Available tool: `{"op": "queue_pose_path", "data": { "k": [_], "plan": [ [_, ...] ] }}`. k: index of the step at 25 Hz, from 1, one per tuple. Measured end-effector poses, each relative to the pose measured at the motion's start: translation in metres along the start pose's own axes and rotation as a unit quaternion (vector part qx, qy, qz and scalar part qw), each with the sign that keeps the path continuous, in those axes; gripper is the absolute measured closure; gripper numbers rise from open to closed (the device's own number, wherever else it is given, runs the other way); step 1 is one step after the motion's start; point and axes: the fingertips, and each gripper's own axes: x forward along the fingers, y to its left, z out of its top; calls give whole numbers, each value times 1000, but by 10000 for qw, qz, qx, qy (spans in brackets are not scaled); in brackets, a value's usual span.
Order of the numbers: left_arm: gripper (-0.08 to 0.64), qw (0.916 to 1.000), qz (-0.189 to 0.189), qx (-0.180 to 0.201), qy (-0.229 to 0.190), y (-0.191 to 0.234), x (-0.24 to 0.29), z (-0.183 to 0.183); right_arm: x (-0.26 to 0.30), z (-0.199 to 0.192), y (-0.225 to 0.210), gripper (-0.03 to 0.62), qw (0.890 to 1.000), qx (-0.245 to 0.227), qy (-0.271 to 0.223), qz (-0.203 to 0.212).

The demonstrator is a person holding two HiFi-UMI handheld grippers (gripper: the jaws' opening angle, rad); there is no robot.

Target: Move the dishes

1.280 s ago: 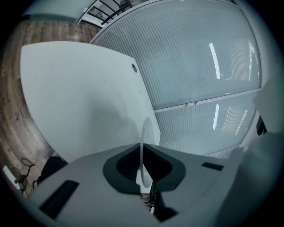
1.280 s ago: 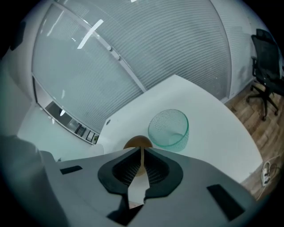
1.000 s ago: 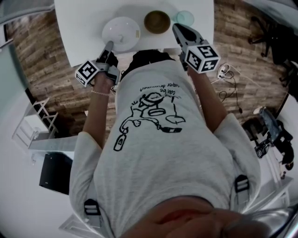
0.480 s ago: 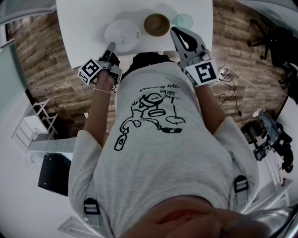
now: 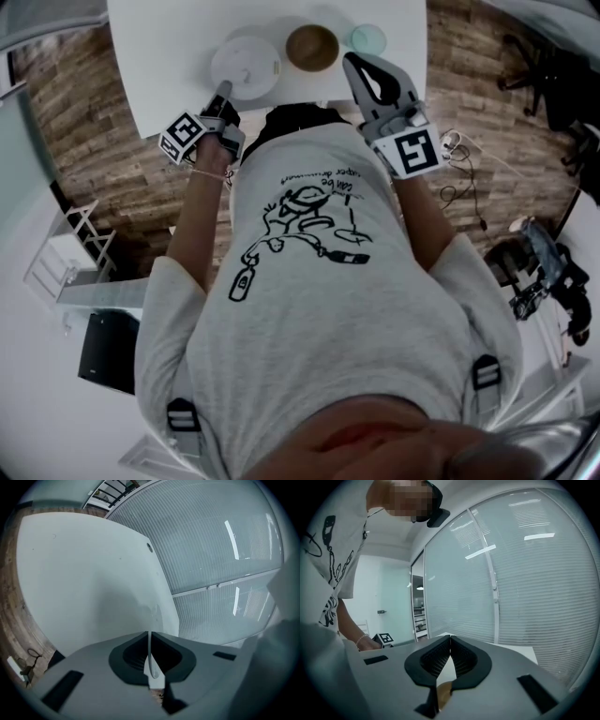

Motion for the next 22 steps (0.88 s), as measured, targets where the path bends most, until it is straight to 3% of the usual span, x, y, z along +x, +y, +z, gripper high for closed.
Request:
{"op": "queue_pose_path", "data": {
  "k": [22],
  "plan": [
    [551,9997,148,11,176,16,26,-11,-6,-15,-7,557,9997,149,137,-116]
  ]
}}
